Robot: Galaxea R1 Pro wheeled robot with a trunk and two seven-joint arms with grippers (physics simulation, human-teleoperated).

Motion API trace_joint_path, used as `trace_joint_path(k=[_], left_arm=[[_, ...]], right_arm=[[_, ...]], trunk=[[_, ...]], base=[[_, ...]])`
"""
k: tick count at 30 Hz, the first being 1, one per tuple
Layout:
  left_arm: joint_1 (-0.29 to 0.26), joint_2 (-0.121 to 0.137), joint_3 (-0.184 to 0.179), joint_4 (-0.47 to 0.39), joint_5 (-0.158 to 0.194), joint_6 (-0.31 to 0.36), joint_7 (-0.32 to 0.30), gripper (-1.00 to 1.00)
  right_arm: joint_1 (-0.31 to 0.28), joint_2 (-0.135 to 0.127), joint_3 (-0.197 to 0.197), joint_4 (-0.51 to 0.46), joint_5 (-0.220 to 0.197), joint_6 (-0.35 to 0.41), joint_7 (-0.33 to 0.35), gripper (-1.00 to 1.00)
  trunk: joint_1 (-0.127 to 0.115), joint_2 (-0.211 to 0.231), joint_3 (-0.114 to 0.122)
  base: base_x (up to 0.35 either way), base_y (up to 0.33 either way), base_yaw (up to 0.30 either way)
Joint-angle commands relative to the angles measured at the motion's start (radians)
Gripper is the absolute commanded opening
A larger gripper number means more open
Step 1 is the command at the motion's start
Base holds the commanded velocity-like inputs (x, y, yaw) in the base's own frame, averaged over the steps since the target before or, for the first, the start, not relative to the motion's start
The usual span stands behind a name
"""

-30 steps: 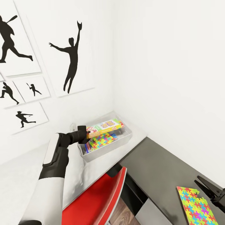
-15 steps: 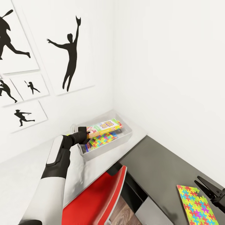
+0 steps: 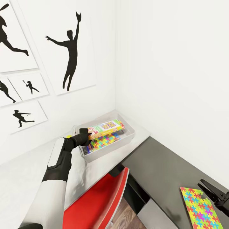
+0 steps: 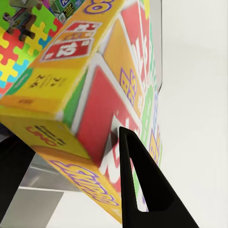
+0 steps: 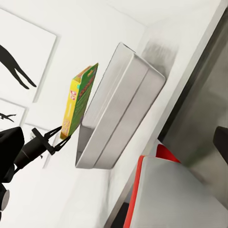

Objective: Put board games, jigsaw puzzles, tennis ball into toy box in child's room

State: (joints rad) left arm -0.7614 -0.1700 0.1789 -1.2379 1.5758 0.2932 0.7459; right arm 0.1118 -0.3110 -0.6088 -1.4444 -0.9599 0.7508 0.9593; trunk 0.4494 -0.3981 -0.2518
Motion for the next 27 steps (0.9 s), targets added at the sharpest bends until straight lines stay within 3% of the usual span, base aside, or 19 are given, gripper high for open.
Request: trace_joint_path(k=[1, 2, 15, 20, 24, 27], left_arm=[[-0.001, -0.001, 0.004, -0.001, 0.004, 0.006, 0.005, -1.00], [-0.001, -0.001, 0.004, -0.001, 0.004, 0.006, 0.005, 1.00], [-0.001, 0.004, 0.005, -0.025, 0.007, 0.008, 0.003, 1.00], [0.001, 0.010, 0.003, -0.084, 0.008, 0.019, 0.010, 1.00], [0.002, 0.060, 0.001, -0.143, 0.016, 0.049, 0.014, 1.00], [0.002, 0.116, -0.001, -0.167, 0.022, 0.143, 0.010, 1.00]], right_arm=[[0.000, 0.000, 0.000, -0.001, -0.005, 0.006, -0.001, 1.00], [0.000, 0.000, 0.000, -0.001, -0.005, 0.006, -0.001, 1.00], [0.000, 0.000, 0.000, 0.001, -0.004, 0.006, -0.001, 1.00], [0.000, 0.000, 0.000, 0.002, -0.005, 0.006, -0.001, 1.00], [0.000, -0.002, 0.000, 0.003, -0.005, 0.006, -0.001, 1.00], [0.000, -0.002, -0.001, 0.004, -0.005, 0.006, -0.001, 1.00]], trunk=[[0.001, -0.002, -0.002], [0.001, -0.002, -0.002], [0.001, -0.002, -0.002], [0.001, -0.002, -0.002], [0.001, -0.002, -0.002], [0.001, -0.002, -0.002]], base=[[0.000, 0.000, 0.000], [0.000, 0.000, 0.000], [0.000, 0.000, 0.000], [0.000, 0.000, 0.000], [0.000, 0.000, 0.000], [0.000, 0.000, 0.000]])
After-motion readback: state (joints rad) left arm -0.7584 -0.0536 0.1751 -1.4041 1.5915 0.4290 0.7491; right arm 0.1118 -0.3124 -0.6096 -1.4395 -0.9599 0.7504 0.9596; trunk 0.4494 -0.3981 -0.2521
